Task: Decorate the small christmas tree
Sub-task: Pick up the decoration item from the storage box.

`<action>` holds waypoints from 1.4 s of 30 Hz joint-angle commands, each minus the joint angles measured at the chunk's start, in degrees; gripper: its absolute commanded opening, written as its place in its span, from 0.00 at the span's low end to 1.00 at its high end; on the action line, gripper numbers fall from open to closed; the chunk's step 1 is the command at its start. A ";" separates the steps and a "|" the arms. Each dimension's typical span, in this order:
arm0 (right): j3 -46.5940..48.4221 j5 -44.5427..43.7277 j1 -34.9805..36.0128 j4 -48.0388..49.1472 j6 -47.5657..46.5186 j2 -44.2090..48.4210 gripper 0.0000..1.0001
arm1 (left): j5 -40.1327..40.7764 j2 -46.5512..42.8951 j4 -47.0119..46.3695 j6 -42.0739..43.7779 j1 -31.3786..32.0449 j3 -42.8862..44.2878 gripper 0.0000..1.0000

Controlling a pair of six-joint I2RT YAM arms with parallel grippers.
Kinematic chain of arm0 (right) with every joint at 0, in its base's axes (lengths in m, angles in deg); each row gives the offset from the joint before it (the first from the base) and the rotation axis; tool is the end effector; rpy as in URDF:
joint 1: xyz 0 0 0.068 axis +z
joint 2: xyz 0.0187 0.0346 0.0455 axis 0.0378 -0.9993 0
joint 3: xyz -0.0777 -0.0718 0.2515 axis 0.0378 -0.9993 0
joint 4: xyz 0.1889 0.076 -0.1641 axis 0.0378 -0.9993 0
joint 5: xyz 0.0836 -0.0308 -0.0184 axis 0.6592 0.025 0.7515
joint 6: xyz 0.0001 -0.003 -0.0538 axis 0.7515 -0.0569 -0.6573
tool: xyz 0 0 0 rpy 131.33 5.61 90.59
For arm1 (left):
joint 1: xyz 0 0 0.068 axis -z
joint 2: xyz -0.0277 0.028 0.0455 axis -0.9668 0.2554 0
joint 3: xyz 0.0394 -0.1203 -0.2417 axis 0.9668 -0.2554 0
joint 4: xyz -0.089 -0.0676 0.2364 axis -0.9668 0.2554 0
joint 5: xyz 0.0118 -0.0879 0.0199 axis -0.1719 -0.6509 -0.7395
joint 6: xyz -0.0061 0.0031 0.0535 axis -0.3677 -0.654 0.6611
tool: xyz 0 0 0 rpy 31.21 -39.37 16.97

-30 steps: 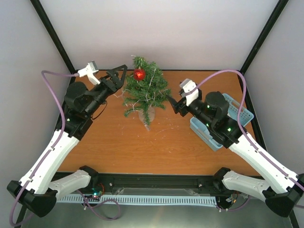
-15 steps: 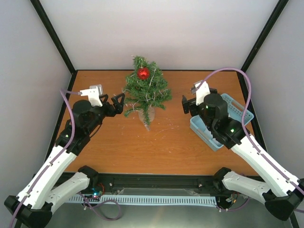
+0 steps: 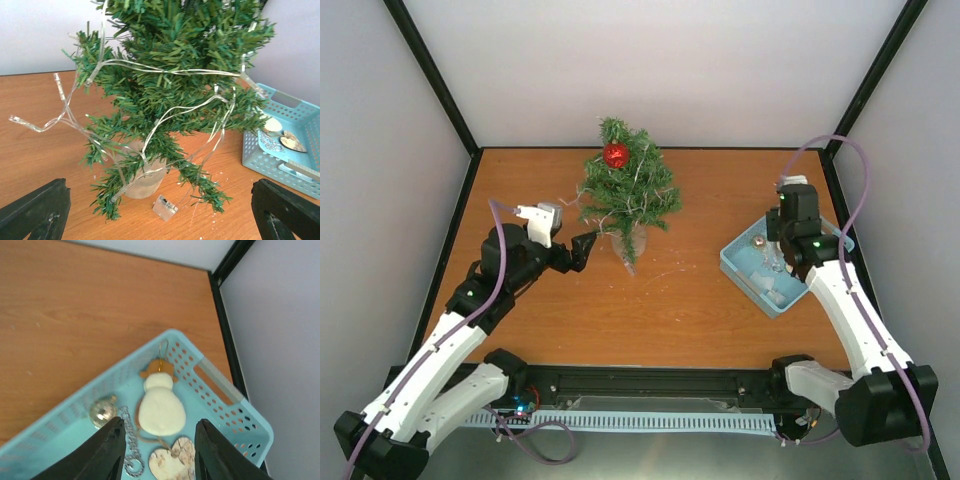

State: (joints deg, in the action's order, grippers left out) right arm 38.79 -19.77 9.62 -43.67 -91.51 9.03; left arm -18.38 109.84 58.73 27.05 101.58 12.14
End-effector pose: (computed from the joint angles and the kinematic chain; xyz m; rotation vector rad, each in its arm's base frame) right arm 0.2344 0.0337 0.3169 -0.0774 2.1783 -0.4060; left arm 0.1576 -0.0833 0.3159 0.2840 1.9217 -0.6100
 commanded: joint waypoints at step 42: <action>-9.14 35.34 -16.70 20.18 -3.95 -27.02 0.56 | -1.44 -5.38 -0.24 6.46 0.33 -1.68 1.00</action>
State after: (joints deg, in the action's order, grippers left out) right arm 28.89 15.24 -6.64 -25.90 -95.97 -16.65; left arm -19.67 104.55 59.06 32.25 101.58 10.55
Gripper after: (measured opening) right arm 0.558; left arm 0.997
